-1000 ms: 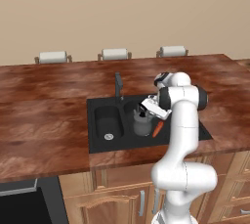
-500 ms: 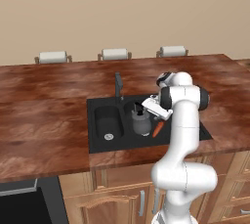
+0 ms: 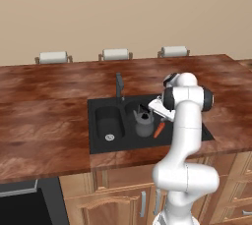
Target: Open the cabinet, pick the kettle from the cabinet, and place it in the sink.
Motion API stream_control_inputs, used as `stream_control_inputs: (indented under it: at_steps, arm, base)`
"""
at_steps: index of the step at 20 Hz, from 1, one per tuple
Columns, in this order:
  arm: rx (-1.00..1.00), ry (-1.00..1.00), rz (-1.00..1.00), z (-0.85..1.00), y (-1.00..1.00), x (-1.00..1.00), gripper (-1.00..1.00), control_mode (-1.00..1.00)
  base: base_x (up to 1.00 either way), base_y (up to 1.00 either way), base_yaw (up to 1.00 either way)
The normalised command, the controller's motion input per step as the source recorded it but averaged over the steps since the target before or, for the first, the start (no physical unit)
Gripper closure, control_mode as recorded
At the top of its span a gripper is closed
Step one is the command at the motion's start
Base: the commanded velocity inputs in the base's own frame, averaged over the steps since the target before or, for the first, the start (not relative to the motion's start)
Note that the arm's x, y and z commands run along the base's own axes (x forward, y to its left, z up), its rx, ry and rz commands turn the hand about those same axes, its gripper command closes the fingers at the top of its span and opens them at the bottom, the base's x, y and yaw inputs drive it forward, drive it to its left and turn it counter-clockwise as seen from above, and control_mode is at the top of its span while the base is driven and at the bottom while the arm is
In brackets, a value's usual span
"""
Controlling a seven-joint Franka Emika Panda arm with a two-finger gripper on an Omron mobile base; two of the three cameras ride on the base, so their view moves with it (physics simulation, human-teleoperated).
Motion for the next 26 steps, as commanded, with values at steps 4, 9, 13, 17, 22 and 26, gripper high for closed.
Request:
stream_control_inputs:
  at_steps: [4,9,13,17,22,26]
  arm:
    - [0.00,0.00,-0.09,0.00,-0.28,-0.04,-1.00,-1.00]
    - [0.00,0.00,-0.17,0.01,-0.14,-0.04,-1.00,-1.00]
    - [0.00,0.00,-0.20,0.21,0.00,-0.14,-1.00,-1.00]
    - [0.00,0.00,-0.26,0.27,0.00,-0.24,-1.00,-1.00]
    - [-0.06,0.00,-0.28,0.30,0.00,-0.29,-1.00,-1.00]
    - [-0.14,0.00,-0.23,0.30,0.00,-0.33,-1.00,-1.00]
  base:
    - [0.00,0.00,0.00]
    - [0.00,0.00,0.00]
    - [0.00,0.00,0.00]
    - [0.00,0.00,0.00]
    - [0.00,0.00,0.00]
    - [0.00,0.00,0.00]
